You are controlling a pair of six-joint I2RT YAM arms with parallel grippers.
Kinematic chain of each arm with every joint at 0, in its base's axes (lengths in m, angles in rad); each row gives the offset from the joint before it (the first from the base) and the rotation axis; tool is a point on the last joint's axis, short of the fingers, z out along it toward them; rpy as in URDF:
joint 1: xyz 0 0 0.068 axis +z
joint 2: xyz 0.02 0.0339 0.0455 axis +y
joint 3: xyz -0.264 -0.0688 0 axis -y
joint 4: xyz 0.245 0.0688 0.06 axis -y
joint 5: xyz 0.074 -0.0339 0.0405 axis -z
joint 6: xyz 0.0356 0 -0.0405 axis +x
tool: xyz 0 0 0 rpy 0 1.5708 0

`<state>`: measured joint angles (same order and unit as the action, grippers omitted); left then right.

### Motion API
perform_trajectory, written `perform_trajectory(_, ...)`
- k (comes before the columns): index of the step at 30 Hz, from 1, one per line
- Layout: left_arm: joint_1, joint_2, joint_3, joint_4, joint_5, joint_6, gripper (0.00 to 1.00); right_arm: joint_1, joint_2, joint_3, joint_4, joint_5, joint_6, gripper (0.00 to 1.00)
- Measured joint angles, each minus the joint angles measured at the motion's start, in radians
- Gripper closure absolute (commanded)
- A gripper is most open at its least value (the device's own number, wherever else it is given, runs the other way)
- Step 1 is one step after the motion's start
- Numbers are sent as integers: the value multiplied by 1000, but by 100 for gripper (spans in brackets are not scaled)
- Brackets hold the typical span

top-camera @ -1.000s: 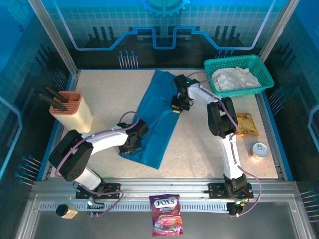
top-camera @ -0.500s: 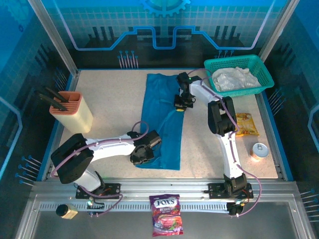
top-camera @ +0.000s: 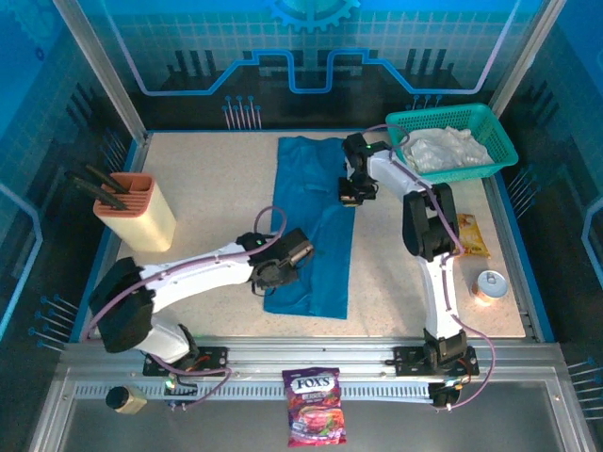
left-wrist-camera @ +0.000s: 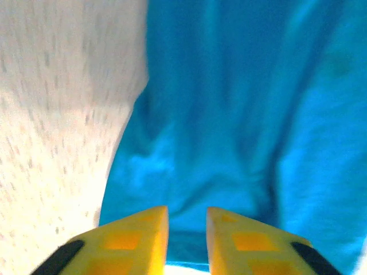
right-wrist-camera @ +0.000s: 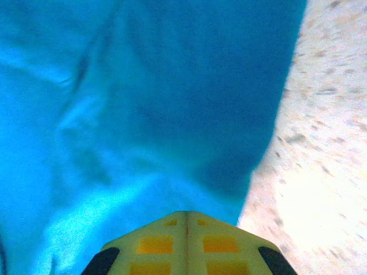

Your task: Fold and stack the t-shirts

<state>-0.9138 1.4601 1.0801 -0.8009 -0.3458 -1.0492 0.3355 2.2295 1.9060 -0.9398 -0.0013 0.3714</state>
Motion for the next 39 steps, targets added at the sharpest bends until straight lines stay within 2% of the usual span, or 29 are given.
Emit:
perform_trajectory(2, 0, -48, 67, 8, -69, 72, 55, 8, -121, -52, 26, 17, -42, 86)
perform_trajectory(4, 0, -110, 112, 45, -132, 172, 39, 23, -265, -110, 60, 33, -87, 82)
perform_trajectory(6, 0, -183, 125, 113, -177, 314, 17, 56, -450, -192, 114, 60, -139, 76)
perform_trajectory(7, 0, -225, 124, 158, -192, 403, 2, 84, -568, -250, 151, 79, -171, 72)
perform_trajectory(9, 0, -308, 111, 271, -199, 581, 1, 148, -788, -372, 221, 108, -238, 64)
perform_trajectory(11, 0, -385, 79, 380, -187, 758, 1, 203, -983, -501, 288, 105, -303, 52)
perform_trajectory(14, 0, -487, 10, 513, -140, 1005, 1, 233, -1244, -721, 353, 68, -422, 36)
perform_trajectory(16, 0, -539, -31, 544, -81, 1149, 1, 248, -1360, -830, 354, 48, -489, 29)
perform_trajectory(18, 0, -592, -79, 532, 14, 1313, 1, 266, -1433, -908, 328, 21, -549, 27)
perform_trajectory(21, -3, -651, -132, 418, 122, 1511, 1, 297, -1474, -959, 240, -18, -633, 27)
perform_trajectory(23, -6, -659, -142, 320, 152, 1587, 4, 347, -1472, -973, 182, -28, -680, 27)
perform_trajectory(26, -27, -644, -155, 173, 177, 1670, 6, 459, -1442, -1012, 121, -5, -740, 21)
perform_trajectory(29, -87, -595, -190, 31, 178, 1727, 8, 560, -1374, -1068, 86, 48, -775, 21)
perform_trajectory(32, -129, -531, -238, -68, 178, 1759, 8, 620, -1274, -1093, 72, 100, -789, 21)
perform_trajectory(36, -151, -504, -306, -76, 185, 1780, 9, 669, -1186, -1116, 120, 130, -796, 23)
perform_trajectory(39, -168, -476, -337, -12, 204, 1781, 8, 690, -1125, -1151, 185, 132, -796, 24)
